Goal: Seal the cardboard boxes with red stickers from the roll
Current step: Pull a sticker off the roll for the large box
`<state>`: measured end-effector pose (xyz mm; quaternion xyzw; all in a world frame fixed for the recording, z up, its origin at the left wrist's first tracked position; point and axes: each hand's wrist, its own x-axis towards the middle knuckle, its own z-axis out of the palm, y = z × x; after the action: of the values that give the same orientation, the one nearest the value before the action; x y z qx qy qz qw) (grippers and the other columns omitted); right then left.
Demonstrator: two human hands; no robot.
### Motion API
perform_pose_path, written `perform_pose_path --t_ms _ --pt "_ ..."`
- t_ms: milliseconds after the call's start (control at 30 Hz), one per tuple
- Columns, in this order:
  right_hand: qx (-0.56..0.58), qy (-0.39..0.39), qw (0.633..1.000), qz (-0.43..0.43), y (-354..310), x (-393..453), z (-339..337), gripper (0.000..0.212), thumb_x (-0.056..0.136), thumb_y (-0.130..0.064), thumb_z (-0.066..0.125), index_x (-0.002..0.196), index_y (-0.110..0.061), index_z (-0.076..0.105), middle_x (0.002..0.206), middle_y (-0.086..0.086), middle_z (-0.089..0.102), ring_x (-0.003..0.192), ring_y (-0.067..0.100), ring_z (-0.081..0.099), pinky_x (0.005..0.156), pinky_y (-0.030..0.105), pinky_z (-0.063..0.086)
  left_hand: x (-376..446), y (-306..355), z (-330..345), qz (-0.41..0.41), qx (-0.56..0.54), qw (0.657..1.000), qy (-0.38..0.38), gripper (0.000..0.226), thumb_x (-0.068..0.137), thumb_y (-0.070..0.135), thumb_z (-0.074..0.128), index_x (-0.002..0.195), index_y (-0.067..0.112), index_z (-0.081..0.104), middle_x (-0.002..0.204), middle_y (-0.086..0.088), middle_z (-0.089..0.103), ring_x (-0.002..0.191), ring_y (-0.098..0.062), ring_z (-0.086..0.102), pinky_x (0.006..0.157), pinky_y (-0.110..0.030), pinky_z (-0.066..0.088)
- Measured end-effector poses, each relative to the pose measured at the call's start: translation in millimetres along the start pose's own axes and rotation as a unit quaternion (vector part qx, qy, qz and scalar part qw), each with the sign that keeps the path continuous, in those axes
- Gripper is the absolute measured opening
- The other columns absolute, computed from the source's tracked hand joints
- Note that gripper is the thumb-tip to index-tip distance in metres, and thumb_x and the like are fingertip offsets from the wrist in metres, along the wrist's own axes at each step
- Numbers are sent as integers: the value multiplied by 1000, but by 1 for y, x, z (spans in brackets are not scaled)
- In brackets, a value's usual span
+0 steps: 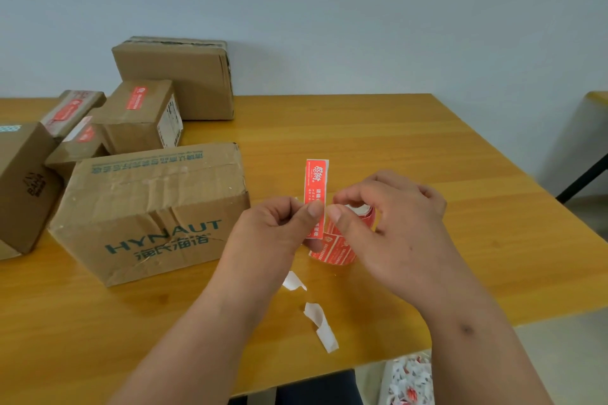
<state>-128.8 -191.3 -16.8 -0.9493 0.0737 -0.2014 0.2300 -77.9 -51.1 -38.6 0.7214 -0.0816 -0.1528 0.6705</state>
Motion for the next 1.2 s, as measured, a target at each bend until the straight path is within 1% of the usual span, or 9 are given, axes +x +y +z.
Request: perform_pose_path --t_ms 133,233,300,400,500,633,800,1067,1200 --pt "89 -41 995 4 -6 -2 2 27 85 -56 53 75 -34 65 83 -13 60 94 -1 55 101 42 31 -5 3 -4 -2 -35 999 -18 40 83 42 64 85 2 68 57 2 64 55 -3 58 53 -10 43" --pt "166 -71 983 12 -12 -7 0 13 84 -43 62 75 -34 60 83 -14 61 88 0 57 94 43 40 -8 3 -10 -2 -64 997 -50 47 75 48 67 83 3 69 62 -6 61 60 -12 53 75 -31 46" --pt "184 -87 979 19 -15 -10 -2 15 85 -35 65 73 -29 59 83 -13 62 80 3 57 83 35 42 -12 3 -13 -1 -86 994 -71 45 73 52 66 79 7 70 61 -6 57 62 -15 51 79 -37 44" --pt "227 -95 968 42 -21 -13 -6 20 88 -29 63 71 -19 60 78 -3 65 69 15 58 61 27 44 -19 5 -18 6 -102 989 -108 50 79 58 53 78 12 72 61 -4 57 65 -16 55 79 -33 47" --pt "288 -86 950 79 -27 -16 -7 21 89 -26 62 72 -16 63 75 8 68 72 33 60 64 43 49 -24 3 -28 20 -101 985 -137 59 87 59 53 90 3 71 70 -7 63 73 -13 61 86 -34 48" --pt "320 -87 938 101 -33 -19 -6 28 77 -38 60 73 -10 64 79 15 67 78 37 61 70 55 49 -31 0 -40 31 -114 983 -140 19 78 29 66 81 12 74 71 -9 67 75 -17 62 86 -37 44" --pt "322 -90 936 111 -39 -20 -3 27 72 -37 58 68 -11 62 79 18 64 66 31 54 64 45 44 -37 1 -49 31 -110 986 -122 7 77 21 73 74 15 75 68 -11 67 72 -18 63 86 -35 44" --pt "317 -103 937 107 -46 -19 0 27 78 -34 61 72 -8 62 78 21 61 63 22 49 61 38 41 -38 3 -54 35 -97 988 -111 10 76 23 74 73 13 75 66 -11 67 72 -15 64 91 -39 44" --pt "322 -104 935 107 -47 -17 0 26 79 -35 63 71 -9 63 76 18 62 62 21 49 60 36 41 -37 4 -55 42 -84 990 -110 13 74 21 64 72 13 74 65 -11 67 73 -13 64 96 -42 43"
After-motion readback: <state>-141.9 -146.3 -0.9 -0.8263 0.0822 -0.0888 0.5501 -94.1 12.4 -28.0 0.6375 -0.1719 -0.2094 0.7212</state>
